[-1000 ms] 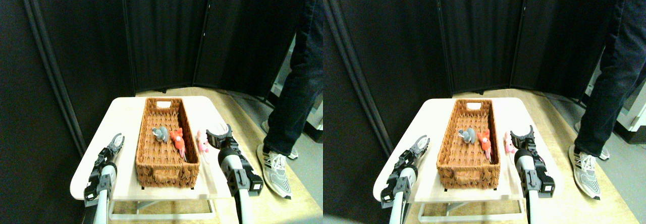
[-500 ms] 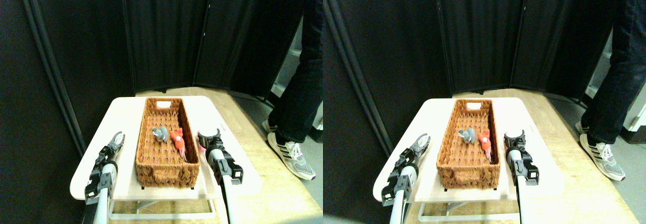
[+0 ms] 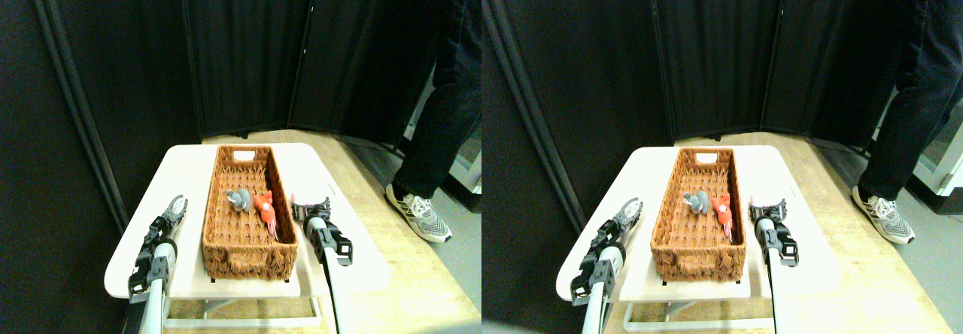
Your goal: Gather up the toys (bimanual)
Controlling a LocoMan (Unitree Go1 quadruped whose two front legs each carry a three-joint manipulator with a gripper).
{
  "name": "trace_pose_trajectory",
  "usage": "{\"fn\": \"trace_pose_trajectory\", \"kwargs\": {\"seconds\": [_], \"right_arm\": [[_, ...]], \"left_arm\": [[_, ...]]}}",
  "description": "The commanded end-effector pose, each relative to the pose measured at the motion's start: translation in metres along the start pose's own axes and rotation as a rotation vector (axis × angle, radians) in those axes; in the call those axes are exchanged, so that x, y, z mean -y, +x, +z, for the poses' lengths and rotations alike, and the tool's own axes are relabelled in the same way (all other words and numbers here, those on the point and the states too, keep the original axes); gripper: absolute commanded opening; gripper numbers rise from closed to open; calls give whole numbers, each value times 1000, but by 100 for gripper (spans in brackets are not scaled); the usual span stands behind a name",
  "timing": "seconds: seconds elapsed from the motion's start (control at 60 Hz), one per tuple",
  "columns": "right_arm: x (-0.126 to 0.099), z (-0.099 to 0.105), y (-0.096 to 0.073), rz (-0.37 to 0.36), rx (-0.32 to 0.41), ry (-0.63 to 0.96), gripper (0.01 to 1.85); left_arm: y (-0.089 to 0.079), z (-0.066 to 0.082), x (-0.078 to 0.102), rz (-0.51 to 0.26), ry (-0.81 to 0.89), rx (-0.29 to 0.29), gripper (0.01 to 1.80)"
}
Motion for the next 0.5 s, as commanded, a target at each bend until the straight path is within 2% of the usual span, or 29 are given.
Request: {"fn": "trace_pose_trajectory", "kwargs": {"seconds": [0.017, 0.033, 0.083, 0.167, 0.367, 0.433, 0.5], "right_arm": [[10, -1, 4, -39, 49, -14, 35], [11, 0, 4, -31, 57, -15, 18], [11, 1, 2, -31, 98, -24, 3], [10, 3, 1, -34, 154, -24, 1], [2, 10, -5, 24, 141, 5, 1], [-9, 11, -13, 74, 113, -6, 1], [-18, 11, -18, 86, 114, -26, 1]], "left_arm": [[5, 5, 12, -63, 0, 14, 1], [5, 4, 13, -65, 3, 14, 1], [7, 4, 14, -69, -3, 12, 1], [9, 3, 15, -68, -30, 9, 1], [12, 2, 16, -71, -30, 2, 1], [13, 2, 16, -73, -28, 0, 1], [13, 2, 16, -67, -10, 5, 1]]}}
